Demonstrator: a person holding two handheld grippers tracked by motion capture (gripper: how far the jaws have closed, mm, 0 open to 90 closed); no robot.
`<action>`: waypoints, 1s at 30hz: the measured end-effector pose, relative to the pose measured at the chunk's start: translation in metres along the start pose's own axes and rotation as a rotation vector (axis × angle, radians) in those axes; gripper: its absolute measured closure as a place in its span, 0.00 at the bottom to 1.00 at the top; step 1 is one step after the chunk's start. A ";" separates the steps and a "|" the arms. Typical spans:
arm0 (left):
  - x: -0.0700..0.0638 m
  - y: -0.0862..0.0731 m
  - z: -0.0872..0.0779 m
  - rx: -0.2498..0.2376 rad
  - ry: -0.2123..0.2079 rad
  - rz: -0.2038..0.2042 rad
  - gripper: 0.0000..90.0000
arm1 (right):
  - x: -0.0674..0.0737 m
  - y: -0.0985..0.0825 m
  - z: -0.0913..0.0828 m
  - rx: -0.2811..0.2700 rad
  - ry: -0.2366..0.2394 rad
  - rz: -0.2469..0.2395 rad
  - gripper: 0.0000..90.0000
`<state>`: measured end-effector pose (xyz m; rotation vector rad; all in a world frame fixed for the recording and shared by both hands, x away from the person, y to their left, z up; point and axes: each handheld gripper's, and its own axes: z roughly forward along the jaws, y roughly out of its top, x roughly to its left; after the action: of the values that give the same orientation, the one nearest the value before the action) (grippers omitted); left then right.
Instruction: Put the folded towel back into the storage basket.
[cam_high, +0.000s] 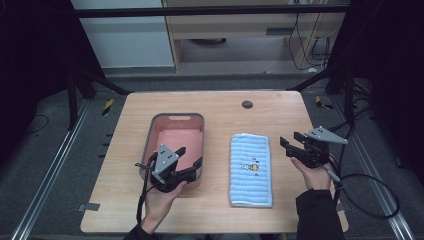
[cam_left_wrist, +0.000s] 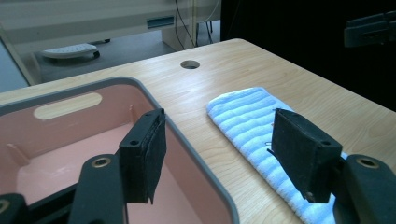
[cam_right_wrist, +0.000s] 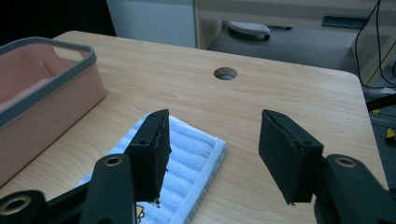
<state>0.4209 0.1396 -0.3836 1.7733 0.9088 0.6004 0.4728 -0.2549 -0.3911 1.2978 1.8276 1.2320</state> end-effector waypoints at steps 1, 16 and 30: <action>-0.002 0.000 0.002 0.001 -0.002 0.000 0.39 | 0.000 0.001 0.001 -0.003 0.001 0.001 0.48; -0.025 -0.006 0.025 0.031 -0.033 0.025 0.39 | 0.001 0.003 0.015 0.001 0.012 -0.001 0.46; -0.049 -0.016 0.046 0.068 -0.066 0.046 0.40 | -0.003 -0.002 0.026 0.008 0.009 0.011 0.47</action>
<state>0.4212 0.0785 -0.4148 1.8683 0.8539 0.5429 0.4951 -0.2491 -0.4033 1.3105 1.8360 1.2393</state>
